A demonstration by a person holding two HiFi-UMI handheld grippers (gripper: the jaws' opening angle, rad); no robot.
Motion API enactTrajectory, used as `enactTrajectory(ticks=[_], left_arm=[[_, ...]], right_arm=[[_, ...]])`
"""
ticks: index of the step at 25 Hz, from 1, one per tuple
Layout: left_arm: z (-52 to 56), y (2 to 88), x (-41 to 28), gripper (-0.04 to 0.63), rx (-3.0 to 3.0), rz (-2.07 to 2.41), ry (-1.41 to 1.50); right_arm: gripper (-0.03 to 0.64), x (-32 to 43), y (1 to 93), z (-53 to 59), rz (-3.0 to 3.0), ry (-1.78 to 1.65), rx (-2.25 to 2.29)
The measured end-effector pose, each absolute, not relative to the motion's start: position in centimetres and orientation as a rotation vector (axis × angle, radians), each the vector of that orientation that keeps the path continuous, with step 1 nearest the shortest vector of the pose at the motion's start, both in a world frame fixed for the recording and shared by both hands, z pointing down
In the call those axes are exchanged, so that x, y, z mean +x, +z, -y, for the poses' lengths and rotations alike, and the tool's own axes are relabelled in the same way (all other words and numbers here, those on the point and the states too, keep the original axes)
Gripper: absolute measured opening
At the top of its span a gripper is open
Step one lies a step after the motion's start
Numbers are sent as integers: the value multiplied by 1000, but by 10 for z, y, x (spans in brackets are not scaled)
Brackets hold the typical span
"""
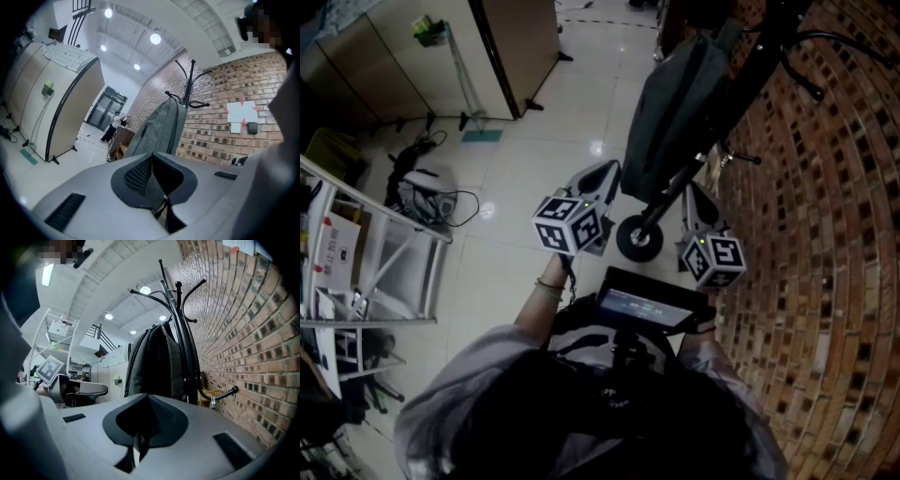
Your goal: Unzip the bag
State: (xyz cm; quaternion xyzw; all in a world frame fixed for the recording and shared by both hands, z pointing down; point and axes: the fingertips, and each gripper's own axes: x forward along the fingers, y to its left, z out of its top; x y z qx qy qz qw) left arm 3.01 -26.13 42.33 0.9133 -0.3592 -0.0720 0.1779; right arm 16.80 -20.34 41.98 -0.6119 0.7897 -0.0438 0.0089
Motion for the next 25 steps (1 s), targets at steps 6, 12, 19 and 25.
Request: enactTrajectory(ticks=[6,12,19,25], left_arm=[[261,426,27,11,2566,1029,-213],[258,427,28,11,2564,1032,-208],[257,429,29,11,2554,1032,-208],[255,430,28,11,2550,1035,-208]], right_arm=[[-6,168,422,201,-2472,-140,-1915],[-6,170,423,198,-2466,-144,-1930],[-6,174,425,194,-2447,-161,-1940],[-6,173,426,192,-2456,-172,-1943]])
